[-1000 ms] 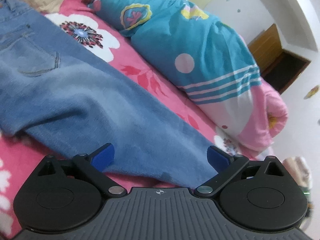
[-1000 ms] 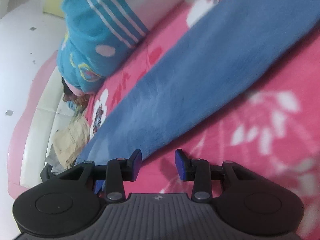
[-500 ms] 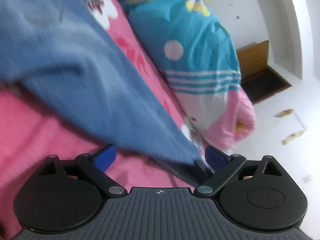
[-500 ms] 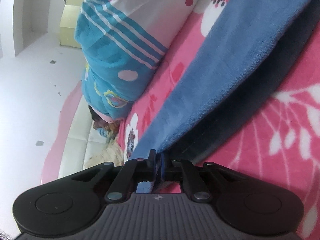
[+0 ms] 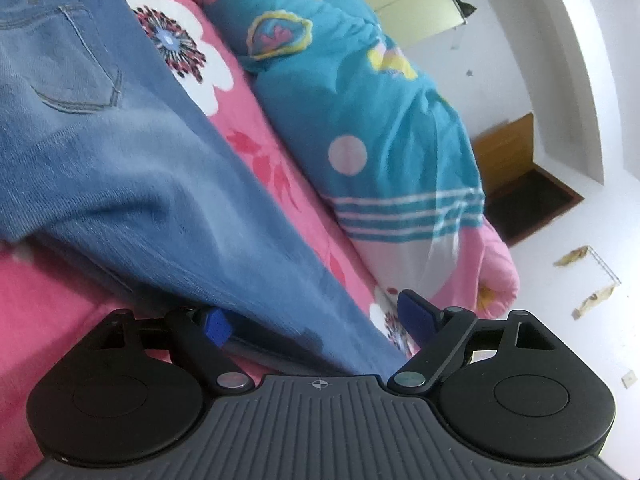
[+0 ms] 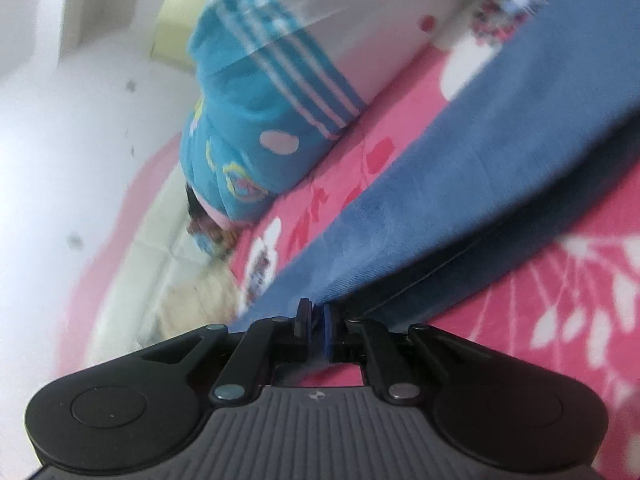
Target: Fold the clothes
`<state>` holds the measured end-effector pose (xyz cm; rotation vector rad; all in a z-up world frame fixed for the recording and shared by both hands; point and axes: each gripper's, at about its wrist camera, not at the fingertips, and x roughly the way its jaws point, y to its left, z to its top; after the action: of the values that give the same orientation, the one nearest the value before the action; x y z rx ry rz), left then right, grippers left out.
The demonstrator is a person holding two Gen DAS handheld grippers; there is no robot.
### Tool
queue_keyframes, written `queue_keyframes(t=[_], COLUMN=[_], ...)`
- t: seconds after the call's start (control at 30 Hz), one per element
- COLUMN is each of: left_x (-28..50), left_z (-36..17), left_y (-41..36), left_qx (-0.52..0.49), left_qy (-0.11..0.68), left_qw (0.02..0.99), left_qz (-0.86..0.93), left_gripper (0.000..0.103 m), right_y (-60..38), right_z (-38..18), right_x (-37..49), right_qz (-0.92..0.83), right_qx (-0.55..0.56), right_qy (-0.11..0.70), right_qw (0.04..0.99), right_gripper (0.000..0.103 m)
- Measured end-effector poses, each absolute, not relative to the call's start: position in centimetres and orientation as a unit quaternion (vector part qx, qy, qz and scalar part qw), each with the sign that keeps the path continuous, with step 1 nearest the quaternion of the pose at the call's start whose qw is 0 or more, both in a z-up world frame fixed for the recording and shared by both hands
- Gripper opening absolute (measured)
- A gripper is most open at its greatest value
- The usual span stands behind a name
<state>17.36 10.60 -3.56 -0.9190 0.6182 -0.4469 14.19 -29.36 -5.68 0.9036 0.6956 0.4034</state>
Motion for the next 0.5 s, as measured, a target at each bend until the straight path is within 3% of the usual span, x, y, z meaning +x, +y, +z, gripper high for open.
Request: queue_keyframes(t=[0.13, 0.23, 0.5], left_x=[17.5, 17.4, 17.6], left_z=[-3.5, -3.4, -3.4], left_y=[10.8, 10.9, 11.7], left_qx=[-0.439, -0.439, -0.442], left_qy=[0.282, 0.274, 0.259], left_qw=[0.826, 0.830, 0.836], left_qz=[-0.211, -0.208, -0.198], left_gripper=[0.083, 0.074, 0.034], right_y=[-27.1, -24.3, -17.4], right_z=[-4.6, -3.9, -2.5], right_x=[13.3, 13.2, 14.9], right_qz=[0.203, 0.226, 0.224], right_qx=[0.311, 0.231, 0.072], right_qy=[0.329, 0.331, 0.318], right_qw=[0.868, 0.887, 0.919], right_gripper=[0.018, 0.023, 0.023])
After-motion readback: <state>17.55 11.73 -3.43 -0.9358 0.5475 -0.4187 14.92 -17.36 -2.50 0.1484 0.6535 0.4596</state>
